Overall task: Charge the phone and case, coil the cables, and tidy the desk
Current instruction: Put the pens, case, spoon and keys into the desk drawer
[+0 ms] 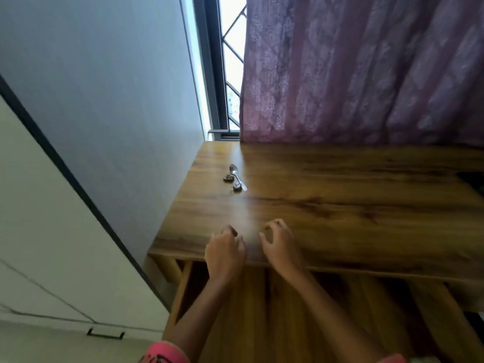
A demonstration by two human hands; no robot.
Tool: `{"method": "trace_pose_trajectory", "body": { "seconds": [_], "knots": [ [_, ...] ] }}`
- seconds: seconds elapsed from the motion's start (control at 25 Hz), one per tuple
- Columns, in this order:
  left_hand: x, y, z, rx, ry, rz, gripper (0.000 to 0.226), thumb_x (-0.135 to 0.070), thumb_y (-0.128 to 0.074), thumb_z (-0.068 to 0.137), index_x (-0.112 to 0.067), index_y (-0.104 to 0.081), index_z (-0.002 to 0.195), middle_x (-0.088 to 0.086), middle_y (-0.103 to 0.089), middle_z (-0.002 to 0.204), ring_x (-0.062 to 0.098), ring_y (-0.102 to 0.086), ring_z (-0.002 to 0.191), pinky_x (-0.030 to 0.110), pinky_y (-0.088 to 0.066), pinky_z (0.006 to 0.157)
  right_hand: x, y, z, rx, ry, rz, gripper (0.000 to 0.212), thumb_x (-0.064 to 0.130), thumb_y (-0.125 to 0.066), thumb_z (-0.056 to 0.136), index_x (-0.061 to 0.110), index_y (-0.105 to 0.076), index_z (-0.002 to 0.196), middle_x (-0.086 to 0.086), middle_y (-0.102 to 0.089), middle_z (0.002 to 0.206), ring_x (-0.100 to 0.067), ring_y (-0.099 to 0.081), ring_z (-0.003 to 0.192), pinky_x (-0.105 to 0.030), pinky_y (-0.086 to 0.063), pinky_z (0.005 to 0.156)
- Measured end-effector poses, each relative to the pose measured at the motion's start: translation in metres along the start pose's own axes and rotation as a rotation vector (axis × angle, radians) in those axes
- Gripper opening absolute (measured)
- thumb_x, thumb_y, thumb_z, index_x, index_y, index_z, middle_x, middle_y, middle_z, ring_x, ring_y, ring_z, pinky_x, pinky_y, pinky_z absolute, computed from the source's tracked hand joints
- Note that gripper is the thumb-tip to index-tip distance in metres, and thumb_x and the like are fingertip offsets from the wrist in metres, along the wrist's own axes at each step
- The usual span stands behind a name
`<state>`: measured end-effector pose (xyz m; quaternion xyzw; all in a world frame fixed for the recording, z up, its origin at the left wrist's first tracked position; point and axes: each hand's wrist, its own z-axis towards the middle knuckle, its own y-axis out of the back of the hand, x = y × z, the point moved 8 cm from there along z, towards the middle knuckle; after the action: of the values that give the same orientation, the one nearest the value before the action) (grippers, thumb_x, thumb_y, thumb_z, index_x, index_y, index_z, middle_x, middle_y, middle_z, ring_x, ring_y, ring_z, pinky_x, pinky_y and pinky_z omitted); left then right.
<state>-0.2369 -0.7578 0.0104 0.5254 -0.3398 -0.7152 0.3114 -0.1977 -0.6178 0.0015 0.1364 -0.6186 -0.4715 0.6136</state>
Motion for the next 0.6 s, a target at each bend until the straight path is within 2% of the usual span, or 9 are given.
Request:
{"method": "trace_pose_trajectory", "body": {
  "seconds": [0.08,0.16,0.24,0.32,0.44,0.52,0.6],
  "knots": [
    [0.021,-0.012,0.049,0.053,-0.035,0.028,0.028,-0.027,-0.053,0.088,-0.01,-0.055,0.11,0.007,-0.061,0.107,0.023,-0.053,0.102,0.035,-0.048,0.081,0.008,-0.032,0.043,0.042,-0.012,0.027,0.034,0.023,-0.056,0.09,0.009,-0.054,0.121,-0.006,-0.051,0.127,-0.021,-0.048,0.116,-0.025,-0.038,0.092],
    [0.04,-0.026,0.093,0.093,-0.067,0.051,0.034,-0.027,-0.054,0.089,-0.009,-0.051,0.117,0.008,-0.057,0.117,0.024,-0.048,0.11,0.034,-0.042,0.089,0.008,-0.064,0.083,0.088,-0.054,0.058,0.049,0.026,-0.058,0.089,0.011,-0.044,0.133,-0.011,-0.038,0.144,-0.024,-0.036,0.132,-0.03,-0.032,0.105],
    [0.059,-0.043,0.131,0.138,-0.094,0.09,0.038,-0.031,-0.053,0.089,-0.012,-0.048,0.121,0.007,-0.054,0.123,0.023,-0.046,0.114,0.033,-0.04,0.093,0.003,-0.094,0.116,0.137,-0.091,0.075,0.064,0.031,-0.061,0.088,0.018,-0.032,0.143,-0.013,-0.018,0.155,-0.027,-0.019,0.142,-0.034,-0.022,0.113],
    [0.074,-0.061,0.162,0.148,-0.135,0.114,0.042,-0.039,-0.054,0.087,-0.016,-0.048,0.122,0.004,-0.055,0.124,0.023,-0.044,0.115,0.035,-0.038,0.092,0.001,-0.117,0.144,0.121,-0.08,0.071,0.07,0.033,-0.064,0.085,0.023,-0.029,0.145,-0.016,-0.012,0.156,-0.029,-0.011,0.144,-0.035,-0.017,0.116],
    [0.082,-0.077,0.202,0.065,-0.178,0.084,0.049,-0.04,-0.052,0.085,-0.019,-0.046,0.128,0.005,-0.054,0.128,0.027,-0.044,0.117,0.039,-0.035,0.095,-0.001,-0.129,0.179,0.042,-0.042,0.045,0.066,0.034,-0.065,0.083,0.025,-0.036,0.141,-0.021,-0.02,0.153,-0.032,-0.015,0.143,-0.038,-0.018,0.116],
    [0.075,-0.093,0.226,0.089,-0.232,0.083,0.055,-0.031,-0.048,0.089,-0.023,-0.033,0.141,0.005,-0.04,0.144,0.028,-0.038,0.126,0.041,-0.03,0.101,-0.003,-0.133,0.199,0.029,-0.017,-0.031,0.054,0.033,-0.063,0.085,0.02,-0.047,0.135,-0.021,-0.029,0.149,-0.034,-0.023,0.139,-0.038,-0.019,0.113],
    [0.062,-0.106,0.238,0.144,-0.337,0.132,0.053,-0.028,-0.041,0.094,-0.031,-0.024,0.144,-0.002,-0.026,0.153,0.026,-0.031,0.134,0.041,-0.024,0.105,0.0,-0.133,0.208,0.006,0.041,-0.09,0.038,0.032,-0.062,0.086,0.01,-0.06,0.117,-0.021,-0.049,0.135,-0.036,-0.038,0.13,-0.038,-0.025,0.109]
  ]
}}
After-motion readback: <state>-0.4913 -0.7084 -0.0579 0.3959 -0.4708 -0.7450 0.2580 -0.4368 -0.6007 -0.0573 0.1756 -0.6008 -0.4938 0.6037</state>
